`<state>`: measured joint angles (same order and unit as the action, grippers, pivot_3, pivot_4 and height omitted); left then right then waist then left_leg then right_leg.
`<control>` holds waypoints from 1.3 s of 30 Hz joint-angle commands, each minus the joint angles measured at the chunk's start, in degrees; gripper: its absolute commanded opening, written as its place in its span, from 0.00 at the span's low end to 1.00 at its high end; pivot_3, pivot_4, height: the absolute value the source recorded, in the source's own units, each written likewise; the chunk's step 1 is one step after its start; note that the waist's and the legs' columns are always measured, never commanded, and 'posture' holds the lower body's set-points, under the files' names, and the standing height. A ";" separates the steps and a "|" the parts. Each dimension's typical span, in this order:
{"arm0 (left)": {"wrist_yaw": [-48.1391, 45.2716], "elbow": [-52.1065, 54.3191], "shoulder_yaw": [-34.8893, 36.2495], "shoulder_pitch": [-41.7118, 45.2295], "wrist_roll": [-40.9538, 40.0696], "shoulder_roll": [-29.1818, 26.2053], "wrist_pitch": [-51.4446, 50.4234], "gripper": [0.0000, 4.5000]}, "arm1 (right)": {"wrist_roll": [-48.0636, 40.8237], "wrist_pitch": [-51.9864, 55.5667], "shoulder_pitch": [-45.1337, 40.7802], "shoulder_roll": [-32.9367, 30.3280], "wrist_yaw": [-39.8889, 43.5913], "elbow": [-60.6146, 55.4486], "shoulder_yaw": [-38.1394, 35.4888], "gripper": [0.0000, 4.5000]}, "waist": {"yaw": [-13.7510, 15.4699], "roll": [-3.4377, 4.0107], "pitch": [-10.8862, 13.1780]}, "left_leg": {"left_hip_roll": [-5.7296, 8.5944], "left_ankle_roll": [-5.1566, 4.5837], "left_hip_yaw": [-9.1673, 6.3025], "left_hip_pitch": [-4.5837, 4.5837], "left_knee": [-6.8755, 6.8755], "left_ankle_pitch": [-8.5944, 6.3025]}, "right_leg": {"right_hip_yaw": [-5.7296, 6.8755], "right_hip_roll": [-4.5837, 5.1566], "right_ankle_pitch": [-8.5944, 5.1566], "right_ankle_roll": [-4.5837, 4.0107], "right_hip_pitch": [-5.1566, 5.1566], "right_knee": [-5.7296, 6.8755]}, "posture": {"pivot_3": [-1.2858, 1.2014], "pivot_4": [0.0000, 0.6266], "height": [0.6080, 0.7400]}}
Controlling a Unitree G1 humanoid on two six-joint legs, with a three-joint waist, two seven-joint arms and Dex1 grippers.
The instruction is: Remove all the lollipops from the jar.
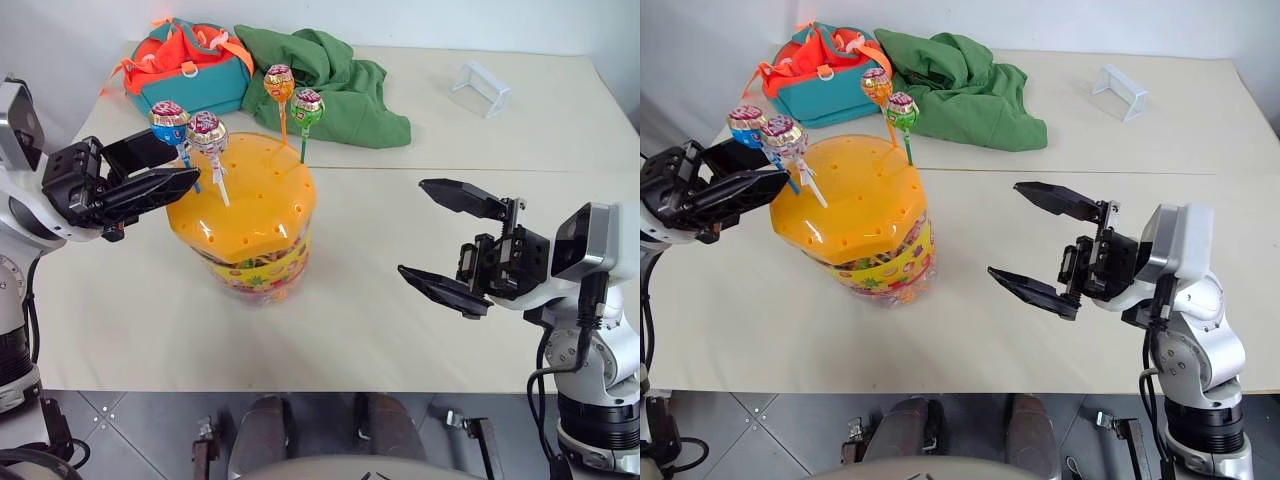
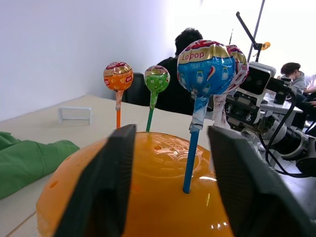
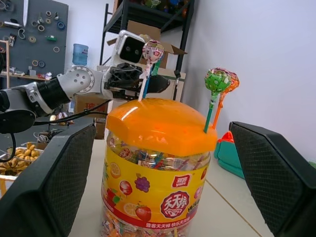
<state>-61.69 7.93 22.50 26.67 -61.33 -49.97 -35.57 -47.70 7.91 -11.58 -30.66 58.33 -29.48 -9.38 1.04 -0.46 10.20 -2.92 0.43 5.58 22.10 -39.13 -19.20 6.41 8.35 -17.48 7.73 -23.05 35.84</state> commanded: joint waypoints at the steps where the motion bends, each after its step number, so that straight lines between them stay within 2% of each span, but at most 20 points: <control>1: -1.10 -0.12 0.92 1.42 -0.10 -0.15 -0.22 0.24 | -0.41 -1.44 0.36 0.42 -0.45 -2.77 -1.11 1.00 | 0.00 0.00 0.00 | 0.00 0.00 0.00 0.00 0.00 0.00 | 0.00 0.00 0.00 0.00 0.00 0.00 | 0.52 0.24 1.00; 4: 0.17 -0.26 1.95 2.60 -3.46 1.06 -2.38 0.04 | -0.25 -1.91 0.03 0.61 -0.75 -2.88 -0.72 1.00 | 0.23 0.00 0.00 | 0.00 0.00 0.00 0.00 -0.02 0.00 | -0.01 0.00 0.00 0.00 0.00 0.00 | 0.52 0.24 1.00; 5: 0.66 -0.58 2.54 2.98 -4.53 1.43 -3.17 0.01 | -0.22 -2.01 -0.19 0.64 -0.76 -2.82 -0.63 1.00 | 0.31 0.00 0.00 | 0.00 0.00 -0.01 0.00 -0.04 0.00 | -0.01 0.00 0.00 0.01 0.01 0.00 | 0.52 0.24 1.00; 8: 2.83 -3.00 5.59 3.48 -7.77 2.34 -5.38 0.01 | -0.21 -2.25 -1.03 0.81 -0.37 -2.57 -0.35 1.00 | 0.18 0.00 0.00 | 0.00 -0.01 -0.01 0.00 -0.06 0.00 | -0.03 0.00 0.01 0.02 0.02 0.00 | 0.52 0.24 1.00; 12: 12.33 -10.62 13.48 5.07 -11.81 4.00 -5.87 0.01 | -0.22 -3.10 -2.97 0.48 2.45 -1.92 0.58 1.00 | -0.14 -0.02 0.01 | -0.02 0.00 -0.03 0.00 -0.06 0.01 | -0.02 0.00 0.01 0.02 0.02 0.01 | 0.52 0.24 1.00; 15: 15.70 -16.80 18.54 2.36 -9.58 1.00 -6.51 0.01 | -1.77 -1.23 -4.94 -2.00 7.90 -1.02 1.87 1.00 | -0.89 -0.02 0.01 | -0.02 0.00 -0.03 -0.01 -0.04 0.01 | -0.01 0.00 0.01 0.02 0.02 0.01 | 0.52 0.24 1.00; 18: 9.32 -18.24 16.72 -14.57 4.63 -5.79 -3.20 0.01 | -2.56 1.24 -6.06 -6.78 16.89 2.11 3.37 1.00 | -1.90 -0.01 0.00 | -0.02 -0.02 0.00 -0.02 0.03 -0.01 | 0.03 0.00 0.01 0.02 0.00 -0.01 | 0.52 0.24 1.00; 20: 7.85 -18.02 15.03 -22.59 10.32 -8.01 -1.71 0.01 | -2.09 1.26 -6.13 -8.55 20.89 4.04 3.87 1.00 | -2.18 -0.11 0.06 | 0.04 -0.06 0.23 -0.26 0.34 -0.04 | 0.01 0.07 0.01 0.02 -0.01 -0.01 | 0.52 0.24 1.00; 23: 8.85 -14.45 14.90 -33.33 16.61 -6.45 0.77 0.01 | 1.35 -0.60 -5.95 -10.64 25.93 7.80 4.83 1.00 | -2.01 -0.29 0.05 | -0.02 -0.03 0.24 -0.21 0.32 -0.05 | 0.04 0.05 0.00 0.01 -0.01 -0.10 | 0.52 0.24 1.00; 26: 9.94 -11.85 15.25 -38.50 19.41 -4.31 1.97 0.01 | 2.89 -1.73 -5.86 -10.55 27.36 9.79 4.56 1.00 | -1.11 -0.34 0.03 | -0.06 -0.02 0.22 -0.06 0.12 -0.10 | 0.05 0.05 0.00 0.01 -0.04 -0.17 | 0.52 0.24 1.00; 30: 12.00 -10.96 14.20 -42.06 23.52 -2.42 2.64 0.22 | 4.45 -3.06 -4.97 -10.32 27.29 10.60 4.03 1.00 | -0.85 -0.36 0.01 | -0.06 -0.02 0.23 -0.05 0.07 -0.10 | 0.05 0.10 0.00 0.01 -0.04 -0.16 | 0.52 0.24 1.00; 34: 9.09 -10.87 15.17 -41.26 22.78 -1.71 3.81 0.47 | 4.10 -3.12 -4.28 -10.04 25.87 10.18 2.88 1.00 | -0.93 -0.37 0.01 | -0.07 -0.01 0.26 -0.04 0.07 -0.10 | 0.07 0.10 0.00 0.01 -0.12 -0.07 | 0.52 0.24 1.00; 39: -1.06 -13.31 19.35 -37.17 22.47 -2.87 16.25 0.79 | 1.50 -2.93 -3.73 -8.64 22.07 8.86 -0.37 1.00 | -0.97 -0.38 0.00 | -0.07 -0.01 0.30 -0.02 0.06 -0.10 | 0.07 0.10 0.00 0.01 -0.17 -0.04 | 0.52 0.24 1.00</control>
<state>-59.00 -5.10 38.23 -11.36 -38.04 -51.82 -23.80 -44.11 5.21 -15.47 -39.63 82.04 -18.20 -7.17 0.07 -0.84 10.20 -3.00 0.43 5.89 22.09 -39.07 -19.30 6.48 8.45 -17.47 7.74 -23.24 35.81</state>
